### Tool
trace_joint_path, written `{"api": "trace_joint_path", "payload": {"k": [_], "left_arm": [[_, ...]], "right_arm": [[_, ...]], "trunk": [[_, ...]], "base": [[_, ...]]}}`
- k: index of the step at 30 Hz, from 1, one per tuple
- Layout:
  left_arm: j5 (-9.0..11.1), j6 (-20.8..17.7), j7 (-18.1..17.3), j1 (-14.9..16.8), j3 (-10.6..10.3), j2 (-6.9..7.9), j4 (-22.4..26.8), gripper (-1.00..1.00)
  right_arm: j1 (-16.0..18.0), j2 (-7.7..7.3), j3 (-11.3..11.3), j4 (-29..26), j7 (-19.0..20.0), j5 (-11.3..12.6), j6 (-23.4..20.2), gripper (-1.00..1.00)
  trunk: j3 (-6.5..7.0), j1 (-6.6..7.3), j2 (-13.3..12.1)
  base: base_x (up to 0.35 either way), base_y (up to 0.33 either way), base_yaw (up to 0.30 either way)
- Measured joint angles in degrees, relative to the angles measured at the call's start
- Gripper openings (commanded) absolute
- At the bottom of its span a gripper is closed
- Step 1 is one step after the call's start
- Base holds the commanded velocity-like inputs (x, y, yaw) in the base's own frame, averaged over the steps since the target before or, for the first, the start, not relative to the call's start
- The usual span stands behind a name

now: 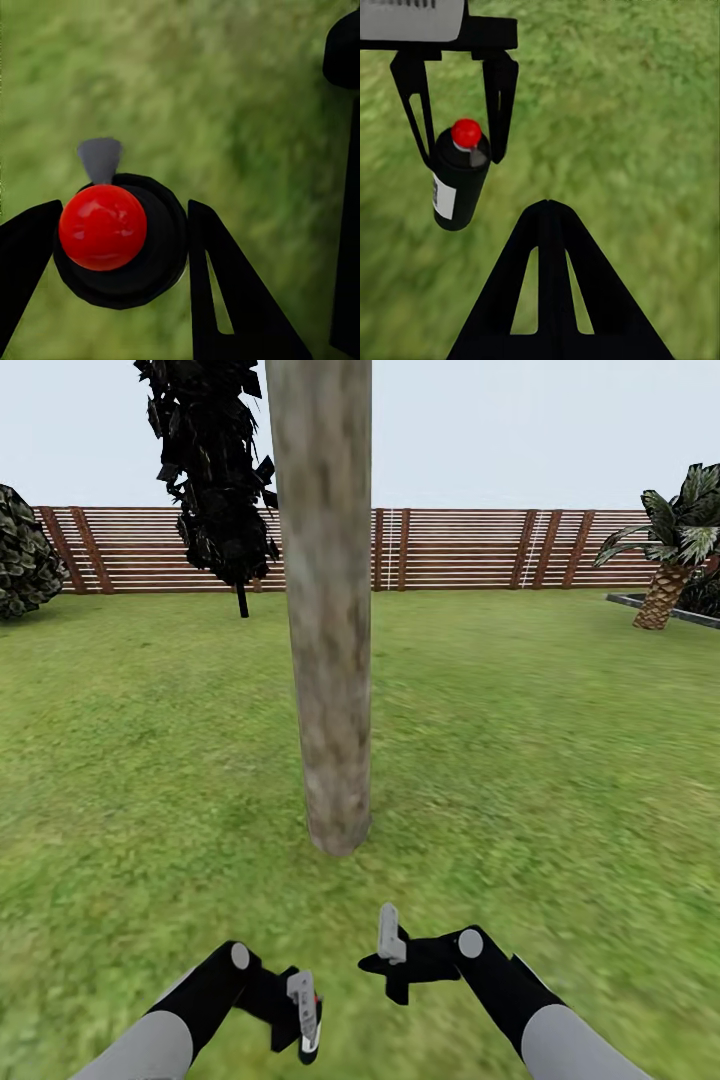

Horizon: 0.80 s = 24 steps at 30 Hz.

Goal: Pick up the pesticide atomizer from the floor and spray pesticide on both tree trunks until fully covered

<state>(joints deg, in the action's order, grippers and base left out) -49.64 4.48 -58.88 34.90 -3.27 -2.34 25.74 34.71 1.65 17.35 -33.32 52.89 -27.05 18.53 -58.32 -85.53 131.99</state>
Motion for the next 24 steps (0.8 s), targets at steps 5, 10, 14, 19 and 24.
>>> {"api": "trace_joint_path", "payload": {"k": [5,10,14,19,24], "left_arm": [[0.1,0.0,0.0,1.0,0.0,-0.34,0.0,-1.0],[0.4,0.1,-0.1,1.8,0.1,-0.37,0.0,-1.0],[0.5,0.1,-0.1,2.1,0.1,-0.66,0.0,-1.0],[0.6,0.3,-0.1,2.2,0.1,-1.27,0.0,-1.0],[0.7,0.3,-0.1,2.3,0.1,-2.07,0.0,-1.0]], "right_arm": [[0.0,0.24,0.0,0.1,0.0,-0.1,0.0,-1.0],[0.0,0.27,0.0,0.2,0.0,-0.1,0.0,-1.0],[0.0,0.27,0.0,0.2,0.0,-0.1,0.0,-1.0],[0.0,0.27,0.0,0.2,0.0,-0.1,0.0,-1.0],[0.0,0.27,0.0,0.2,0.0,-0.1,0.0,-1.0]], "trunk": [[0.0,0.0,0.0],[0.0,0.0,0.0],[0.0,0.0,0.0],[0.0,0.0,0.0],[0.0,0.0,0.0]], "base": [[0.0,0.0,0.0],[0.0,0.0,0.0],[0.0,0.0,0.0],[0.0,0.0,0.0],[0.0,0.0,0.0]]}}
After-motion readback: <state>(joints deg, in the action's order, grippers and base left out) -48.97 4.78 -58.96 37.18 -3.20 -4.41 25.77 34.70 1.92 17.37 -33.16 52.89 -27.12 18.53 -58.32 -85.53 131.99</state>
